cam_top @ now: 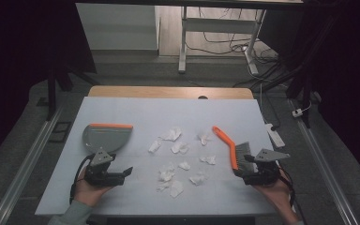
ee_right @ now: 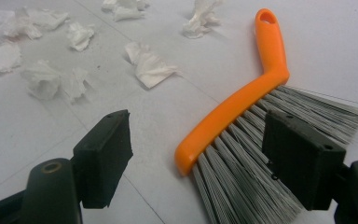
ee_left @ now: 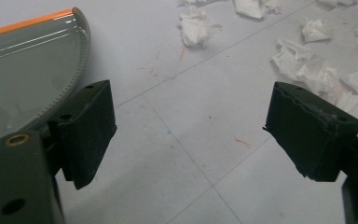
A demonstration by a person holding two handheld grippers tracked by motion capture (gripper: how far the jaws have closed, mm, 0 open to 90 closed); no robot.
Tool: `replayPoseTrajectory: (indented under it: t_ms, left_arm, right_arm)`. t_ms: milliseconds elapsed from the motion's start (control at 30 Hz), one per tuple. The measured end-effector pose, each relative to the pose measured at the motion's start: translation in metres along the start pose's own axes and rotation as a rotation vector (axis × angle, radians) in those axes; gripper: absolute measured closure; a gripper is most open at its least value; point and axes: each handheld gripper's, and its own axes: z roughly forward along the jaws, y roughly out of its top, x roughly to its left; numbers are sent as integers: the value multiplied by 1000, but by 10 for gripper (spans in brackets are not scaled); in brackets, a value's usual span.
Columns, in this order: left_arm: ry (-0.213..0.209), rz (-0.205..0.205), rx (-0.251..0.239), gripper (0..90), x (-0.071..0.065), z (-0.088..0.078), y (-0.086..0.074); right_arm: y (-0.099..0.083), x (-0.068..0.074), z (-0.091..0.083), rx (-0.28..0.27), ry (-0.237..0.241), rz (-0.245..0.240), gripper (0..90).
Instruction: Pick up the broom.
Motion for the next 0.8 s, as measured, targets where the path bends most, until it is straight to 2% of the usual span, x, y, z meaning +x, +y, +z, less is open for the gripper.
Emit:
replayPoseTrajectory:
  t_ms: [300,800]
  left_arm:
    - [3,-2,0,167,1,0,-1]
    - [14,3,-6,167,1,-1,0]
  right_arm:
    - [1,0,-3,14,-6,15,275]
    - [4,1,-2,20,-21,4,264]
